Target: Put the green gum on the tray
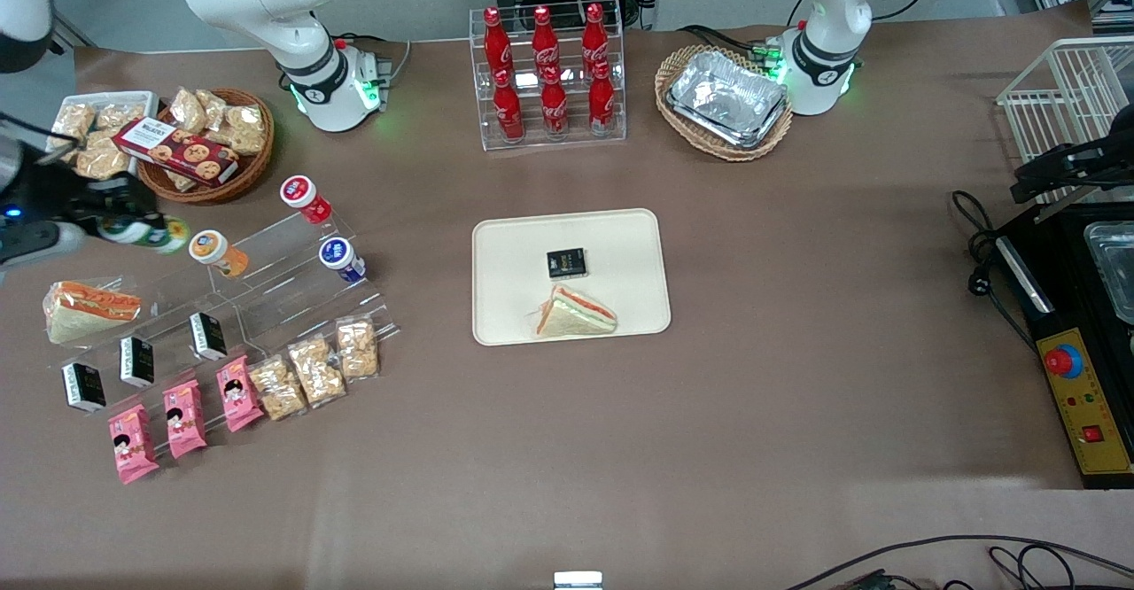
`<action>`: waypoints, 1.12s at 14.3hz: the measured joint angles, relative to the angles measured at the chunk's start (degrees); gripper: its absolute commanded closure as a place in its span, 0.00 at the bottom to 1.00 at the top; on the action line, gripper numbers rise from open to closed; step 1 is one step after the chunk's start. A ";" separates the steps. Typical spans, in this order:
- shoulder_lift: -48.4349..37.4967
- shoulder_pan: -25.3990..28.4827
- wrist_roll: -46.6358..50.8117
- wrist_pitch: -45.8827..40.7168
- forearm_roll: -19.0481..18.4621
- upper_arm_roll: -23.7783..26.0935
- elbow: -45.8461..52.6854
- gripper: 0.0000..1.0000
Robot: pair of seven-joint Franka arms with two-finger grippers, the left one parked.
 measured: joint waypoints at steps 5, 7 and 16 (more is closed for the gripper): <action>1.61 17.48 24.35 1.02 2.81 0.48 -1.21 0.71; 2.19 24.29 32.62 6.61 2.88 0.61 -4.98 0.71; 7.53 39.79 50.56 50.44 2.98 0.52 -34.22 0.71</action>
